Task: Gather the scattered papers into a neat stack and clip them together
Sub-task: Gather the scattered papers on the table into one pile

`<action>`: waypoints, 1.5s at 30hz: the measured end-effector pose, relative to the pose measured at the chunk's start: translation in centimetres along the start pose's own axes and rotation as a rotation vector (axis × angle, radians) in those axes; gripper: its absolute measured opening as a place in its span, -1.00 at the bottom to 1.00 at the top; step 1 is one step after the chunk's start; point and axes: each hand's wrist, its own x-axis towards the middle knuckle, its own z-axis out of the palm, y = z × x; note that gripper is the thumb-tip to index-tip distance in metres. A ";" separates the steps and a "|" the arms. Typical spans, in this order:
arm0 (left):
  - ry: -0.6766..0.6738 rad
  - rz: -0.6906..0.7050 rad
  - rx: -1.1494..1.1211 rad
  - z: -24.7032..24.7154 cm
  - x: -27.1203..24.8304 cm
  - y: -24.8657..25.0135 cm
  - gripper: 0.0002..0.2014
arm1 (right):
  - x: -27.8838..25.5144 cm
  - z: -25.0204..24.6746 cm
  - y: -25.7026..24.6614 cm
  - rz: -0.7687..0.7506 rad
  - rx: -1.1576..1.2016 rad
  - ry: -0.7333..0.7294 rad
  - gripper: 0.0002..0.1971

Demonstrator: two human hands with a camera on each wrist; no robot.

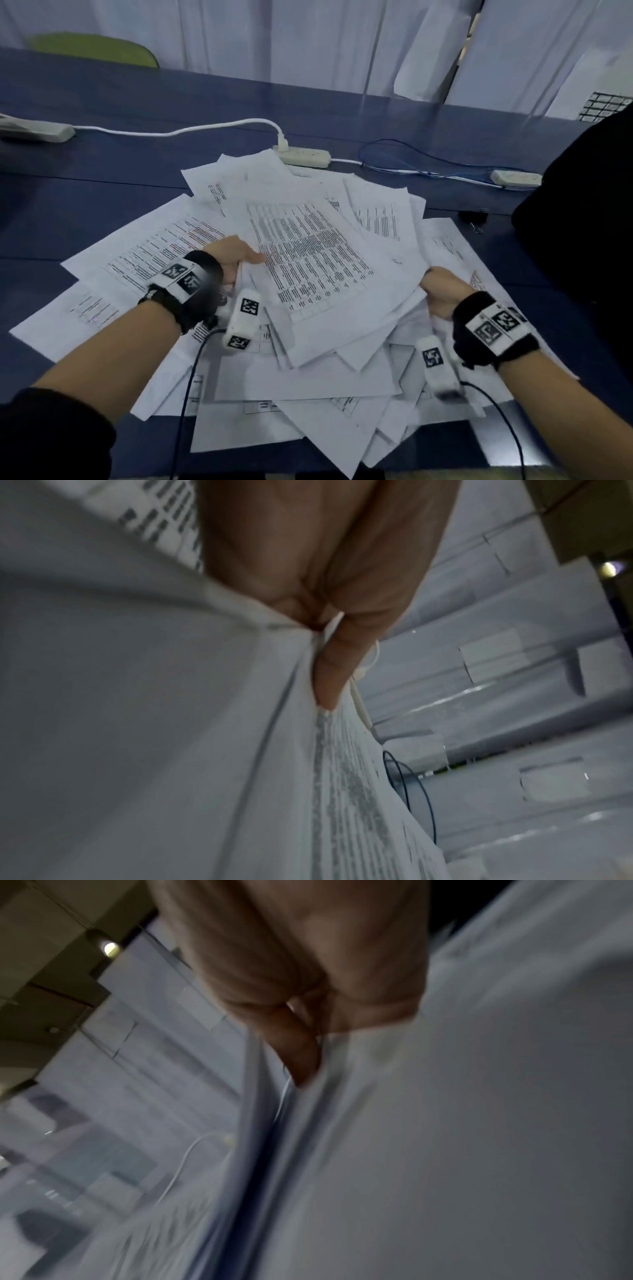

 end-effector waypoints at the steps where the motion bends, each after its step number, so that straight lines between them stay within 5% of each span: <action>1: 0.011 0.030 0.012 0.1 0.2 -0.2 -0.54 | -0.3 0.6 0.3 0.010 -0.005 -0.043 -0.73; 4: -0.019 0.063 -0.085 -1.0 0.9 -0.7 -0.45 | -1.6 0.8 0.1 0.006 -0.034 -0.146 -0.85; 7: -0.015 0.034 -0.236 -2.8 0.9 -0.7 -0.29 | -1.8 -1.9 0.4 0.032 0.040 -0.229 -0.63; 9: -0.037 0.027 -0.258 -3.0 0.3 -0.1 -0.59 | -2.5 -3.1 -0.4 -0.015 0.063 -0.321 -0.71; 10: -0.043 0.023 -0.226 -2.9 0.1 0.2 -0.69 | -2.7 -3.7 -0.8 -0.030 0.076 -0.342 -0.60; 13: -0.077 0.067 -0.161 -2.8 0.1 0.7 -0.59 | -2.7 -3.7 -1.8 -0.040 0.248 -0.285 -0.26; 16: -0.125 0.098 -0.150 -1.6 -0.1 1.0 -0.46 | -3.6 -1.5 -2.3 -0.093 0.179 -0.196 0.05; 20: -0.096 0.195 -0.316 0.5 -0.3 1.0 -0.42 | -3.7 1.7 -2.8 -0.115 0.308 -0.107 -0.29; 23: -0.179 0.129 -0.398 1.3 -0.7 0.6 -0.78 | -3.1 2.7 -2.5 -0.029 0.471 -0.123 0.13; 24: -0.204 0.091 -0.302 1.5 -1.0 0.5 -0.68 | -3.1 2.8 -2.5 -0.041 0.501 -0.135 0.06; 26: -0.195 0.018 -0.137 2.0 -1.0 0.2 -0.14 | -3.5 3.5 -2.8 -0.089 0.469 -0.144 -0.16; 30: -0.034 0.142 -0.275 2.5 -0.2 0.1 -0.32 | -2.9 4.1 -2.1 -0.104 0.384 -0.102 0.14; 33: -0.125 0.126 -0.352 2.5 -0.2 0.9 -0.33 | -3.0 3.4 -2.4 -0.104 0.310 -0.010 0.08; 36: -0.155 0.142 0.117 1.7 -0.6 2.0 -0.46 | -3.0 0.9 -3.7 -0.150 0.139 0.078 -0.42; 40: 0.106 0.129 1.253 -1.5 0.1 0.9 -0.36 | -1.8 -3.6 -3.2 -0.100 -0.077 0.237 -0.54; 45: -0.131 0.093 1.437 -1.9 0.3 0.2 -0.13 | -0.9 -4.8 -2.5 -0.035 -0.251 0.278 -0.53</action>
